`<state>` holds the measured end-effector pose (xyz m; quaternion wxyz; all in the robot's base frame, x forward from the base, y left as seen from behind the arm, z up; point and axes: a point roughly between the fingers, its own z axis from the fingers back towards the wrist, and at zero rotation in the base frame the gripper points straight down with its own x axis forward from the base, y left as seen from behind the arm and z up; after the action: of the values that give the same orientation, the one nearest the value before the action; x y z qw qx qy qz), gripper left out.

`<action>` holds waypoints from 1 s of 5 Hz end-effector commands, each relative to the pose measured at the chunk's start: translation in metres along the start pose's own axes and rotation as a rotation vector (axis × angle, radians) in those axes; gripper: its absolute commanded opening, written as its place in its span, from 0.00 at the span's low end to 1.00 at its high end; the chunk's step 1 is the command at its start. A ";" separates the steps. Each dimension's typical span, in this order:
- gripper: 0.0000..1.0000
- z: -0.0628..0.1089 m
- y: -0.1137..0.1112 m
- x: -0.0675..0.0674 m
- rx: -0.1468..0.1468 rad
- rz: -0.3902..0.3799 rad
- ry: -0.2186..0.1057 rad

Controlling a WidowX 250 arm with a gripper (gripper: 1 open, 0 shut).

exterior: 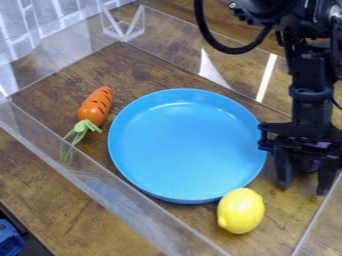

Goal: Put the purple eggplant on the blue tray

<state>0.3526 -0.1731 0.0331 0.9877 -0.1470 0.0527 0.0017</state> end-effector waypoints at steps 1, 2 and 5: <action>0.00 0.046 -0.021 0.006 -0.028 -0.035 -0.095; 0.00 0.061 -0.028 0.005 -0.030 -0.041 -0.099; 0.00 0.087 -0.026 -0.013 -0.022 0.086 -0.174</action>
<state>0.3469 -0.1706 0.0882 0.9884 -0.1357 0.0191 0.0656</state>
